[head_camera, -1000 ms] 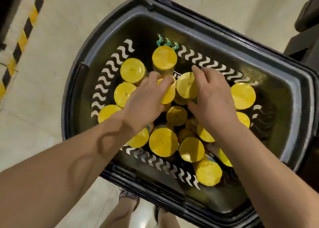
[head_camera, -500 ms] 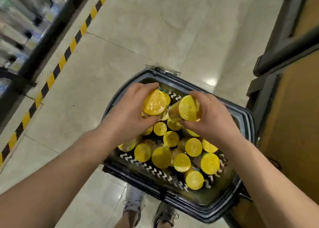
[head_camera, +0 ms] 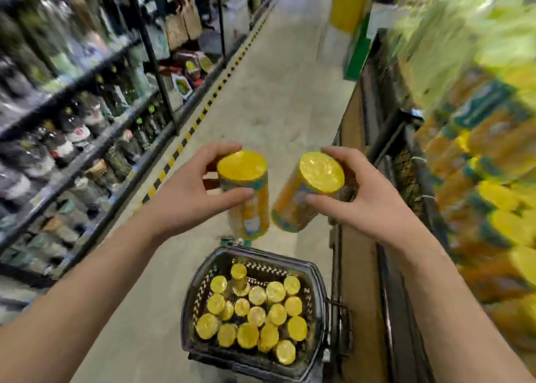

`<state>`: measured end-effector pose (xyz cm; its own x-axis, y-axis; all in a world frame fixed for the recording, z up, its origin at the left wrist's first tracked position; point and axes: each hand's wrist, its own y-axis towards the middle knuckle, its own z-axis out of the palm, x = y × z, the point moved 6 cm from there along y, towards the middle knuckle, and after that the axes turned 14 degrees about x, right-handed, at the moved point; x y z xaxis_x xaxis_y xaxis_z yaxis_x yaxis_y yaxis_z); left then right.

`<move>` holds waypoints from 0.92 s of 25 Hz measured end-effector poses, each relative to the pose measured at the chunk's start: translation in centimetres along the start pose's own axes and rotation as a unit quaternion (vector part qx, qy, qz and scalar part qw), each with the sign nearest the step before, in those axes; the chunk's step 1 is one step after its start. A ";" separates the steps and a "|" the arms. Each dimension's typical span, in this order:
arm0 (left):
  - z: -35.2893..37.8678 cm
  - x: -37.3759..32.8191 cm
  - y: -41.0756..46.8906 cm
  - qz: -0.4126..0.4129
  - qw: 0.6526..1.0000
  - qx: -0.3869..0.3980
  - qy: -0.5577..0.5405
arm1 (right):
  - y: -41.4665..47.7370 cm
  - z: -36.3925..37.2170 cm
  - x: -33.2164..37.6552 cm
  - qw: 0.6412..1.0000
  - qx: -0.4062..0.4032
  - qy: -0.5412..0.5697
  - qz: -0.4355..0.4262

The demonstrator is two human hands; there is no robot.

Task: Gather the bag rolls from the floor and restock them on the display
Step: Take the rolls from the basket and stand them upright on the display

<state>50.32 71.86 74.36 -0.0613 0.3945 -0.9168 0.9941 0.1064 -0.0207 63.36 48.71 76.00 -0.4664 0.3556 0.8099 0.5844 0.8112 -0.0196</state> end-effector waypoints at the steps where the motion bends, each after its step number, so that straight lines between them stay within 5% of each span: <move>1: -0.1 -3.2 -0.2 0.020 0.999 0.008 -0.028 | -1.8 -2.1 2.5 1.000 -0.016 0.012 -0.009; 10: 6.1 -16.2 2.3 0.158 0.979 0.097 -0.086 | -14.0 -10.7 8.0 0.979 -0.186 0.087 -0.015; 23: 26.0 -26.1 6.1 0.169 0.980 0.097 -0.042 | -28.4 -24.7 -2.5 0.970 -0.229 0.073 -0.021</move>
<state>60.35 38.47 87.73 0.2740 0.2996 -0.9139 0.9552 -0.1955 0.2223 64.32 13.30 89.01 -0.4168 0.2292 0.8796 0.8165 0.5197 0.2514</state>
